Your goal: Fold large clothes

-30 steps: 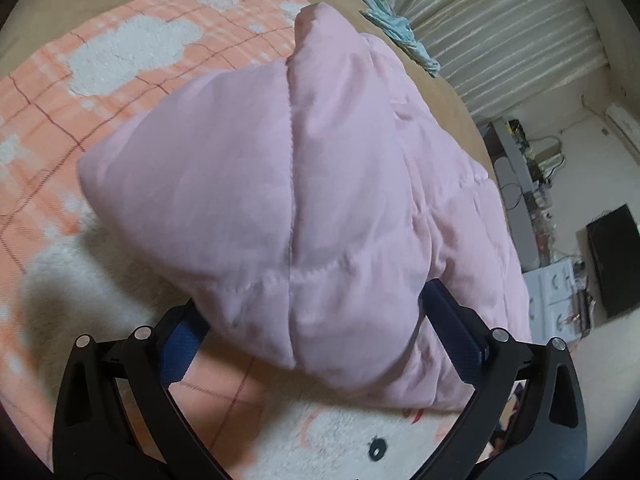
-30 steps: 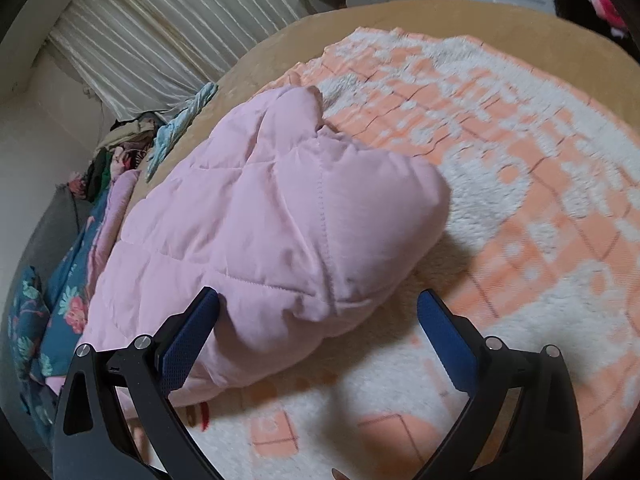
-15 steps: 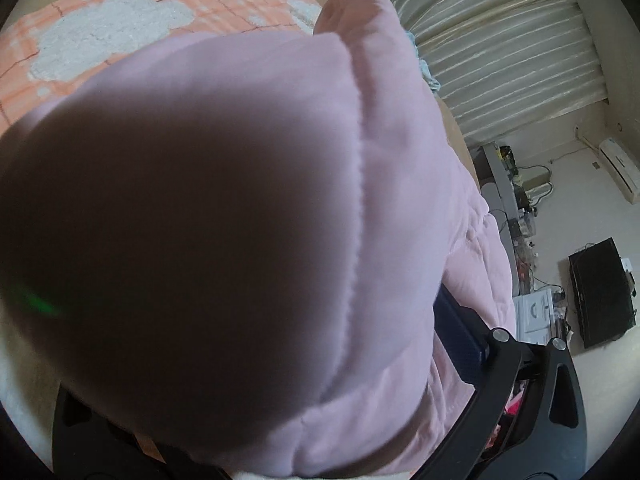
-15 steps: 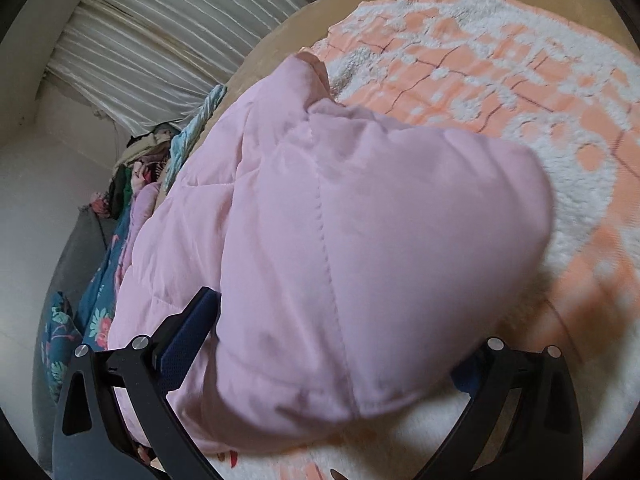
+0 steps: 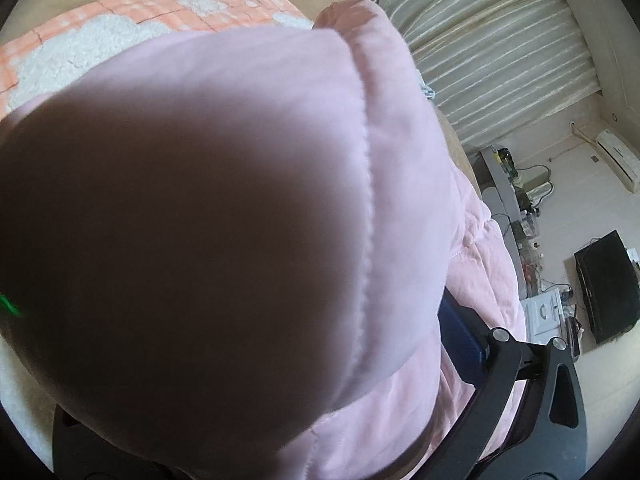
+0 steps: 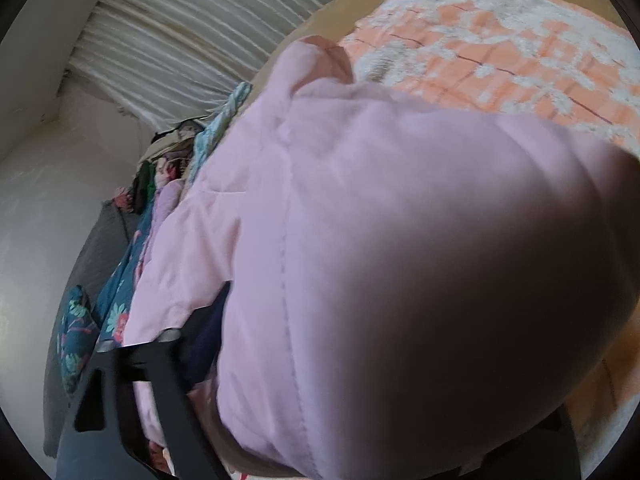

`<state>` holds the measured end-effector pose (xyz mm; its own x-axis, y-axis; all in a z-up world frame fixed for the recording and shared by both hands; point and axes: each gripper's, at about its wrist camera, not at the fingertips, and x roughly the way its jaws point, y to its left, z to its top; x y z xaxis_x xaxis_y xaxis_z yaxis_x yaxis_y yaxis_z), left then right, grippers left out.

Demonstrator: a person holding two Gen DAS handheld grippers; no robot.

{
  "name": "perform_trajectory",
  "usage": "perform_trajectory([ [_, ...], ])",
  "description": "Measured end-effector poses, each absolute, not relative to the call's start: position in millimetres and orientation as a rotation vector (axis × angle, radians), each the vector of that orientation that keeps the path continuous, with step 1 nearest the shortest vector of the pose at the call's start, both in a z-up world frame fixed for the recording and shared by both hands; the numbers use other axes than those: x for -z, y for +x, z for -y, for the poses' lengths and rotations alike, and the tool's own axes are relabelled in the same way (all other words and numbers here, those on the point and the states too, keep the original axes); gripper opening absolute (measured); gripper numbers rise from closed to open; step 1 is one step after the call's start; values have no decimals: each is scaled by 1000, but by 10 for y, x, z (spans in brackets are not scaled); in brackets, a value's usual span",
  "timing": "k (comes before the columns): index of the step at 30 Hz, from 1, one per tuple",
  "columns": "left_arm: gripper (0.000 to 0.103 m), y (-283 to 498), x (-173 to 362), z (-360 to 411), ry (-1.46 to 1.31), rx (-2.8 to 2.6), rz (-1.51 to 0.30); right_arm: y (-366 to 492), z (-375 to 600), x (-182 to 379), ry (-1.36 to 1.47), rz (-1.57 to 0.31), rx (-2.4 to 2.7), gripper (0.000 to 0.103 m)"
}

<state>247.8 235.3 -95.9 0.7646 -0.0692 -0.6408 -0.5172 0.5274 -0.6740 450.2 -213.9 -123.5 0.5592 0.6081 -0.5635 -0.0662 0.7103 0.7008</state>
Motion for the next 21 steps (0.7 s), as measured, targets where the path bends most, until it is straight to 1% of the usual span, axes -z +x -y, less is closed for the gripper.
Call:
perform_trajectory([
  [1, 95, 2476, 948, -2345, -991, -293, -670, 4495, 2136, 1217, 675, -892, -442, 62],
  [2, 95, 2474, 932, -2334, -988, -293, -672, 4485, 2125, 1191, 661, -883, -451, 59],
  [4, 93, 2467, 893, -2315, -978, -294, -671, 4468, 2093, 1123, 620, -866, -467, 51],
  [6, 89, 2458, 837, -2278, -951, -298, -671, 4455, 2051, 1054, 574, -854, -471, 47],
  [9, 77, 2442, 711, -2202, -895, -304, -670, 4421, 1997, 973, 504, -842, -468, 42],
  [11, 62, 2423, 592, -2143, -843, -308, -666, 4398, 1953, 897, 458, -827, -468, 40],
  [12, 58, 2415, 535, -2115, -819, -309, -664, 4377, 1910, 852, 432, -818, -467, 38],
  [14, 47, 2398, 419, -2058, -775, -306, -661, 4334, 1849, 755, 383, -803, -467, 37],
  [17, 37, 2331, 204, -1954, -707, -306, -635, 4238, 1789, 630, 319, -779, -490, 35],
  [21, 33, 2216, -3, -1802, -613, -283, -599, 4069, 1753, 373, 232, -725, -519, 32],
])
